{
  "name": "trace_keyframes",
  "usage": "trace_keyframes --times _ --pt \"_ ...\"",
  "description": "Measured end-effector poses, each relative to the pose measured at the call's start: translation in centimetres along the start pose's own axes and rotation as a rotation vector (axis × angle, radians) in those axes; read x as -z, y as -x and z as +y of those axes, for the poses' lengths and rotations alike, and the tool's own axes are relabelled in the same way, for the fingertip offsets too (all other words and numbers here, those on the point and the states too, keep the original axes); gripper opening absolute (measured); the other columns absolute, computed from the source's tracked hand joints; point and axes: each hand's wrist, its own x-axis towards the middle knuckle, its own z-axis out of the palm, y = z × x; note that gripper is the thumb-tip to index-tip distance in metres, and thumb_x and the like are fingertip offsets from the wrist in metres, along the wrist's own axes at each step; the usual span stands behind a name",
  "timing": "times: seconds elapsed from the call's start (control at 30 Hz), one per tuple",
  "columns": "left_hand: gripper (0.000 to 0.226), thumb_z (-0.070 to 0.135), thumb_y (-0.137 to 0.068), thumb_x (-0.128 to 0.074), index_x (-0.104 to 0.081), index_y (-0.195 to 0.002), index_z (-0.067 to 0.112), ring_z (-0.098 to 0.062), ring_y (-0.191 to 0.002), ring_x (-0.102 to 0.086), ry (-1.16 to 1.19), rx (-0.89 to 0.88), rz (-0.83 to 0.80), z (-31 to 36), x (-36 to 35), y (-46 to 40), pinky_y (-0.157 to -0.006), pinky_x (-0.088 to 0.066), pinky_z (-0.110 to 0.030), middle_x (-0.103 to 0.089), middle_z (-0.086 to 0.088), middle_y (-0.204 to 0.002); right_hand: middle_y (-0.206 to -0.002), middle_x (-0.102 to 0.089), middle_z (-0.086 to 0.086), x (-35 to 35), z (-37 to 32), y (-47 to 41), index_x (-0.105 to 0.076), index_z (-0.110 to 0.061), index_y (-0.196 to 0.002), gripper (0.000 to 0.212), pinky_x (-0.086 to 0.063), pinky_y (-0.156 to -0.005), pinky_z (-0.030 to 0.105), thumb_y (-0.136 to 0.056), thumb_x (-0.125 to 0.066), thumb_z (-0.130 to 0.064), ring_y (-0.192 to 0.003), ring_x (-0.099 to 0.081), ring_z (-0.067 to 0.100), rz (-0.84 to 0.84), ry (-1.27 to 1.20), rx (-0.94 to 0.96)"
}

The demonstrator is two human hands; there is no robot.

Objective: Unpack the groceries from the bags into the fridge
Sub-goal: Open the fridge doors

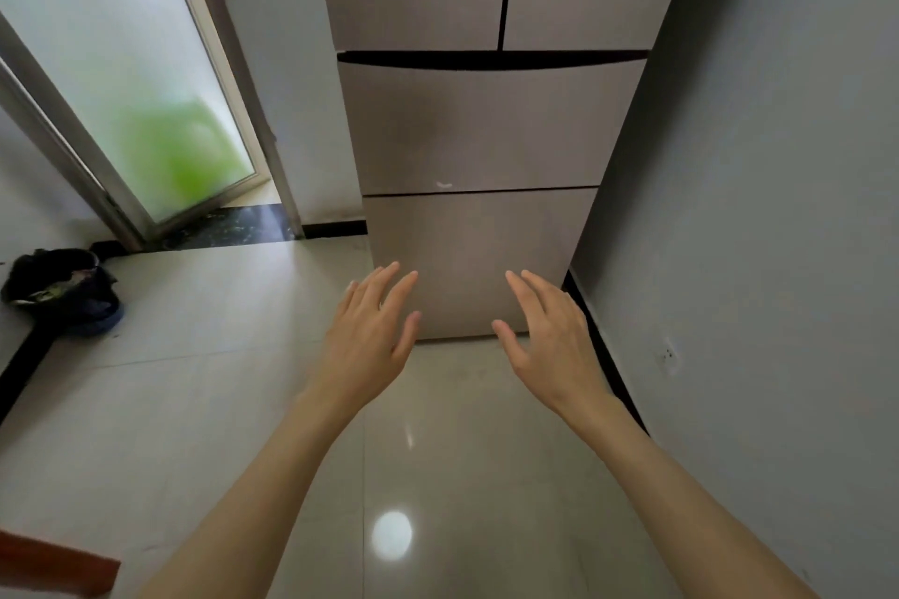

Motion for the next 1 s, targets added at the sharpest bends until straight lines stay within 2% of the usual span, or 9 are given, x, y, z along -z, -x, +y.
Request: trace_keyframes --times 0.23,0.33,0.5,0.63,0.7,0.8,0.87,0.93,1.0 --pt "0.052 0.040 -0.093 -0.029 -0.041 -0.136 0.014 -0.027 -0.132 -0.039 -0.009 -0.012 -0.026 -3.1 -3.1 -11.6 -0.106 -0.037 -0.048 -0.044 -0.011 -0.141 -0.141 -0.045 0.011 -1.8 3.9 -11.2 -0.040 -0.014 -0.139 0.058 -0.033 -0.107 0.051 -0.088 -0.042 -0.041 -0.131 -0.041 0.028 -0.008 0.032 -0.016" --pt "0.055 0.040 -0.092 -0.026 -0.042 -0.137 0.013 -0.029 -0.134 -0.038 -0.006 -0.019 -0.027 -4.7 -4.6 -17.3 -0.107 -0.035 -0.049 -0.043 -0.012 -0.142 -0.141 -0.045 0.012 -3.0 5.3 -16.8 -0.041 -0.013 -0.139 0.059 -0.033 -0.108 0.050 -0.088 -0.039 -0.044 -0.131 -0.042 0.029 0.019 0.058 -0.016" --pt "0.060 0.044 -0.091 -0.021 -0.033 -0.142 0.017 -0.026 -0.141 -0.023 0.001 -0.057 0.006 -7.8 -5.9 -27.5 -0.113 -0.017 -0.043 -0.030 -0.010 -0.150 -0.148 -0.035 0.010 -4.2 7.2 -26.8 -0.031 -0.015 -0.144 0.057 -0.023 -0.114 0.047 -0.093 -0.050 -0.035 -0.138 -0.030 0.025 0.032 0.074 -0.019" --pt "0.053 0.036 -0.097 -0.035 -0.023 -0.146 0.019 -0.023 -0.144 -0.011 0.041 -0.079 0.052 -8.7 -5.8 -35.7 -0.115 -0.006 -0.039 -0.017 -0.008 -0.155 -0.152 -0.028 0.009 -4.0 8.6 -33.6 -0.025 -0.018 -0.146 0.060 -0.014 -0.117 0.044 -0.093 -0.044 -0.039 -0.141 -0.022 0.024 0.089 0.069 -0.016" --pt "0.054 0.032 -0.097 -0.040 -0.021 -0.146 0.019 -0.022 -0.144 -0.008 0.116 -0.064 0.053 -8.3 -6.0 -38.6 -0.117 -0.007 -0.039 -0.014 -0.006 -0.156 -0.154 -0.021 0.009 -4.0 9.6 -36.5 -0.022 -0.018 -0.147 0.061 -0.010 -0.117 0.044 -0.094 -0.045 -0.038 -0.144 -0.015 0.024 0.103 0.084 -0.011" --pt "0.056 0.032 -0.097 -0.041 -0.020 -0.147 0.017 -0.018 -0.144 -0.009 0.352 0.022 0.046 -7.4 -6.7 -41.9 -0.117 -0.009 -0.033 -0.014 -0.003 -0.156 -0.157 -0.008 0.011 -3.6 11.2 -41.4 -0.018 -0.018 -0.148 0.064 -0.006 -0.117 0.046 -0.094 -0.048 -0.035 -0.145 -0.003 0.027 0.111 0.135 -0.014" --pt "0.058 0.033 -0.096 -0.042 -0.019 -0.147 0.016 -0.015 -0.143 -0.013 0.604 0.189 0.017 -6.6 -7.1 -44.4 -0.116 -0.012 -0.029 -0.017 -0.002 -0.155 -0.156 -0.007 0.016 -2.9 11.8 -45.0 -0.021 -0.015 -0.147 0.065 -0.011 -0.116 0.052 -0.092 -0.052 -0.032 -0.144 -0.004 0.033 0.180 0.151 0.001" --pt "0.059 0.036 -0.096 -0.042 -0.019 -0.147 0.017 -0.017 -0.140 -0.023 0.969 0.451 -0.004 -5.6 -7.1 -47.0 -0.115 -0.020 -0.033 -0.022 -0.002 -0.153 -0.155 -0.008 0.019 -1.9 11.9 -48.4 -0.021 -0.014 -0.147 0.068 -0.011 -0.115 0.054 -0.091 -0.055 -0.029 -0.143 -0.004 0.036 0.264 0.177 0.036" --pt "0.059 0.037 -0.096 -0.043 -0.020 -0.146 0.015 -0.019 -0.136 -0.032 1.416 0.676 0.017 -4.9 -6.8 -49.2 -0.111 -0.030 -0.037 -0.027 -0.005 -0.152 -0.156 -0.002 0.016 -0.9 11.9 -51.2 -0.012 -0.018 -0.149 0.072 -0.006 -0.114 0.054 -0.091 -0.054 -0.027 -0.144 0.001 0.035 0.319 0.199 0.057"
